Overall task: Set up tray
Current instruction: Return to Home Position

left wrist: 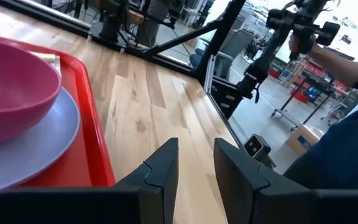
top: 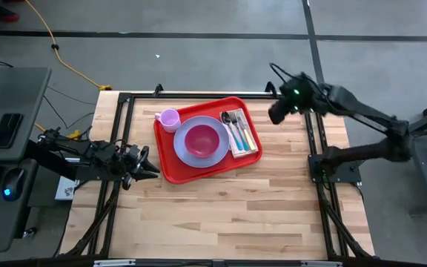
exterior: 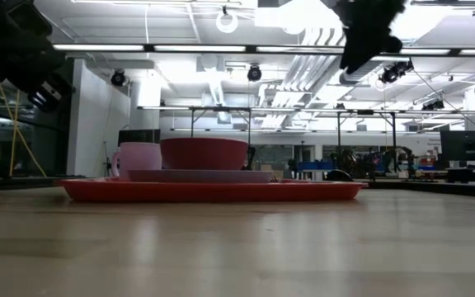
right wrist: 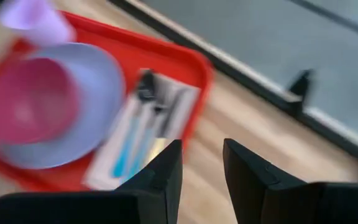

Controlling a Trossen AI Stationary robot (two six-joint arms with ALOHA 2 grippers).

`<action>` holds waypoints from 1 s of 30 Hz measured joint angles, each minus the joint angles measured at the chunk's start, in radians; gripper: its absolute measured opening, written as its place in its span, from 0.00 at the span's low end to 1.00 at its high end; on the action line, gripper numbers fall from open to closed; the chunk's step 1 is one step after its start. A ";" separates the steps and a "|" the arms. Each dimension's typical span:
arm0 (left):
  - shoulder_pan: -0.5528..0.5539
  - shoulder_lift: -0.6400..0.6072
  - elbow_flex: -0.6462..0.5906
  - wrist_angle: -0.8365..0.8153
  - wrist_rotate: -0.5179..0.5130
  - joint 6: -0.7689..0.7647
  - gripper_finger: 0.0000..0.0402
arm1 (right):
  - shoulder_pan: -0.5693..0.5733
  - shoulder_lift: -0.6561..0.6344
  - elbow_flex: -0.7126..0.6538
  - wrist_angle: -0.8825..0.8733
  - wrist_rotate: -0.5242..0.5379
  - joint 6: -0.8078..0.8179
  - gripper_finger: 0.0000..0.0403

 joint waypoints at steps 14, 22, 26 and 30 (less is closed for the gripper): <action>0.000 0.000 -0.002 0.043 -0.003 0.137 0.33 | -0.001 -0.420 -0.605 0.498 -0.275 0.127 0.23; 0.000 0.000 -0.041 0.134 -0.037 0.170 0.33 | -0.001 -0.530 -0.815 0.688 -0.274 0.172 0.23; 0.000 0.006 -0.058 0.188 -0.045 0.176 0.33 | -0.001 -0.599 -0.923 0.811 -0.303 0.215 0.23; 0.000 0.008 -0.058 0.183 -0.062 0.189 0.33 | -0.001 -0.684 -1.007 0.868 -0.308 0.251 0.23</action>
